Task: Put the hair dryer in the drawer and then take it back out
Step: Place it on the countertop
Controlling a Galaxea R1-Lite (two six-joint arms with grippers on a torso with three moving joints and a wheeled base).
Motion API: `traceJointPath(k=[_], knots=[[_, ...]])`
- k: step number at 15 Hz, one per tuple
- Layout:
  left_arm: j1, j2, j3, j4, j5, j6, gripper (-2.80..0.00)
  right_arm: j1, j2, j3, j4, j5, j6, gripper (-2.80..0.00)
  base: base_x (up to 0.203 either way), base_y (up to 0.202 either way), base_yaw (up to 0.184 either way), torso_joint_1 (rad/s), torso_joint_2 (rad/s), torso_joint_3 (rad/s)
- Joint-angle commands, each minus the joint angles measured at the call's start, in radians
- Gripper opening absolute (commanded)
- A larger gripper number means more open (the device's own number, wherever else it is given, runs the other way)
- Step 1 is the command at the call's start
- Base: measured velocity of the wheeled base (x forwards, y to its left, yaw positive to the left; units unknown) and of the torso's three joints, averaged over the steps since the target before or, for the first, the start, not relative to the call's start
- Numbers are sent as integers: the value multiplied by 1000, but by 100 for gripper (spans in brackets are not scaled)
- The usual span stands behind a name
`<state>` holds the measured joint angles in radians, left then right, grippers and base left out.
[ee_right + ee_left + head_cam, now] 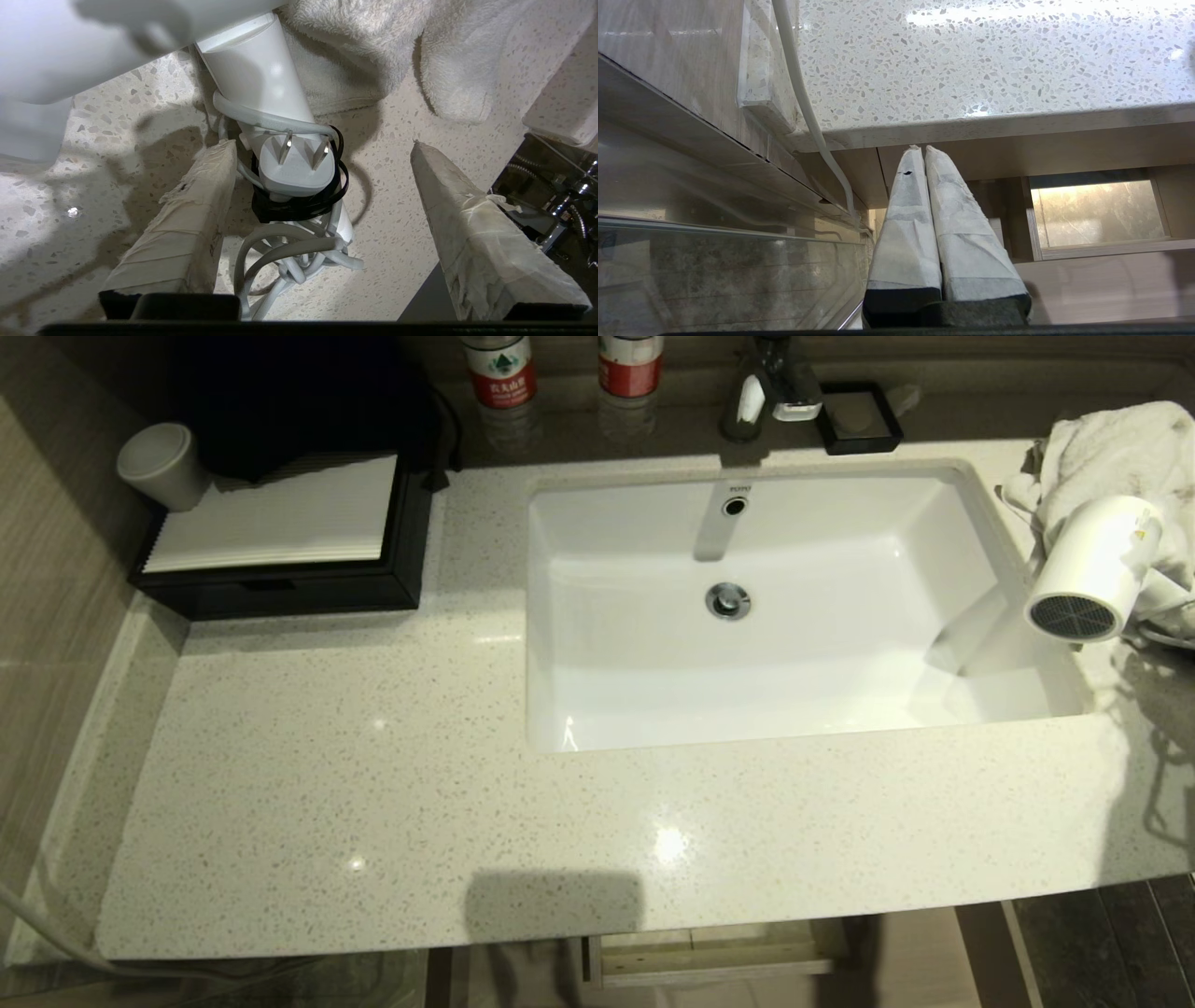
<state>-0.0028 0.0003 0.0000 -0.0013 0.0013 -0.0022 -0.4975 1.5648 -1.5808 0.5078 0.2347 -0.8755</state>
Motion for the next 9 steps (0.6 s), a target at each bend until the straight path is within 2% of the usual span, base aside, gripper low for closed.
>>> traceJointPath(k=[1,5,6,9], knots=[[0,0,0,0,0,0,-280,-6,-49,16,8,4,-6,0,0,0,0,0,0,0],[0,0,0,0,0,-1,-280,-10,-175,120,6,4,-7,0,0,0,0,0,0,0],[0,0,1,0,0,0,-280,-10,-217,155,7,4,-6,-280,0,0,0,0,0,0],[0,0,0,0,0,-1,-280,-3,-323,244,7,6,-6,-280,0,0,0,0,0,0]])
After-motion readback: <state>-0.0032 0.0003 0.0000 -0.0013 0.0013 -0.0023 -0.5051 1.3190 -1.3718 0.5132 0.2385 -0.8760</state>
